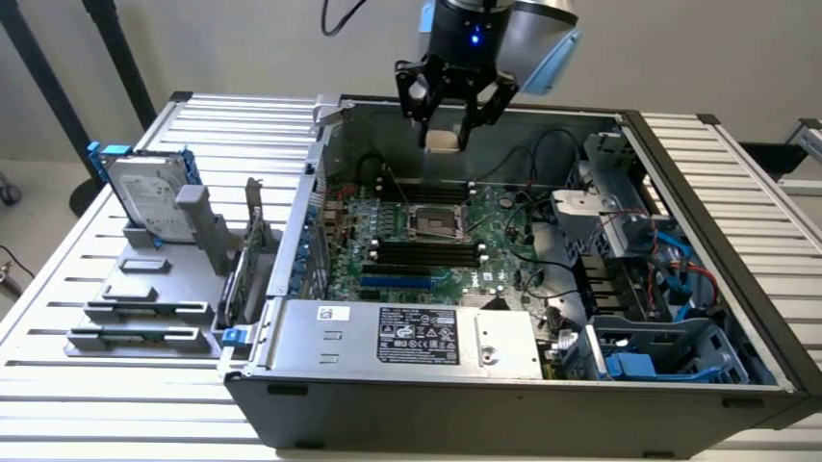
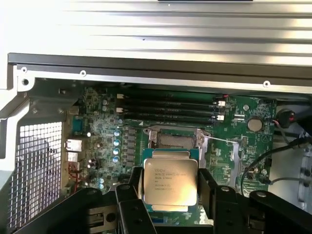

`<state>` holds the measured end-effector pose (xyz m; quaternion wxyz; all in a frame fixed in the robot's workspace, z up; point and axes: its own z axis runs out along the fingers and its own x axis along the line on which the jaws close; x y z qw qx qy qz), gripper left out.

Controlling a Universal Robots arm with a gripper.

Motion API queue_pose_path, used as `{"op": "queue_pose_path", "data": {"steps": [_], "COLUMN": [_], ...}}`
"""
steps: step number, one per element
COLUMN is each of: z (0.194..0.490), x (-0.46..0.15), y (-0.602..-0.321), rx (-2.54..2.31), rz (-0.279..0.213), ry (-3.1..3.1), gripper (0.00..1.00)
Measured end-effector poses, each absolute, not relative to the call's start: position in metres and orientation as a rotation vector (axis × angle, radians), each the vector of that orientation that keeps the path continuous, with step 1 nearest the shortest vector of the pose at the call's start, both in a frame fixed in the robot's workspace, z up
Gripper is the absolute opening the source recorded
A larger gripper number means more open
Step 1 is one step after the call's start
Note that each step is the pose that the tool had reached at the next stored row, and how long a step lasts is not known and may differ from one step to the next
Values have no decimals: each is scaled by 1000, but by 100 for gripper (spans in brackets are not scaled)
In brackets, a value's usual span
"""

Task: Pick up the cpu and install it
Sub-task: 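Pick up the cpu and move it towards the insertion slot, then place the cpu into insertion slot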

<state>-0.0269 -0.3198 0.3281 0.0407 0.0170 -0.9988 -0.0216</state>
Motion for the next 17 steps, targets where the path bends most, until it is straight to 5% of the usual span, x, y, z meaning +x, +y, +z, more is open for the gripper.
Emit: {"op": "queue_pose_path", "data": {"steps": [17], "z": [325], "x": [-27], "y": [-320], "rx": [49], "rz": [-67], "ry": [-3059], "gripper": [55]}}
